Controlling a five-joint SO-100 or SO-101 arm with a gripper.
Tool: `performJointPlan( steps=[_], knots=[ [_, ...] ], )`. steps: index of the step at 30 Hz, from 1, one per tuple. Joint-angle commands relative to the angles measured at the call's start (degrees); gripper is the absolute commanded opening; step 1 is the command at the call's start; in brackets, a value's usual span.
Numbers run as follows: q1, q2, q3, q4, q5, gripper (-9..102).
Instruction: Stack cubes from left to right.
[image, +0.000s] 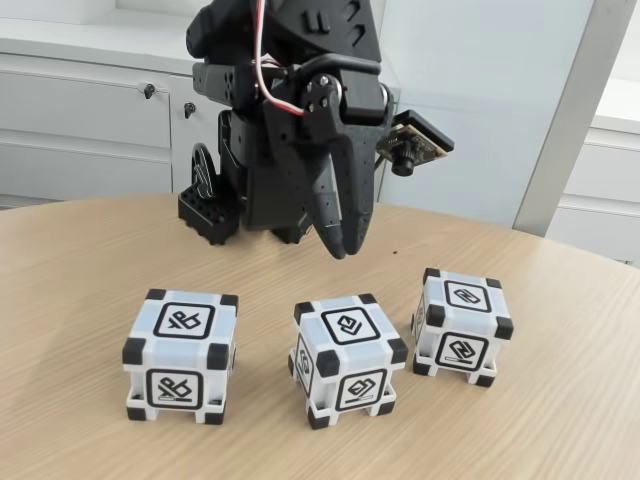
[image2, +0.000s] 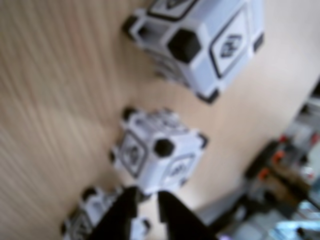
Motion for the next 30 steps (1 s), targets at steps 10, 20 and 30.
performJointPlan(
  steps=[10, 20, 30],
  knots=[
    [1.0, -0.3, -1.8, 3.1, -0.5, 0],
    [1.0, -0.3, -1.5, 3.1, -0.6, 0],
    [1.0, -0.3, -2.2, 3.8, -0.2, 0]
  ],
)
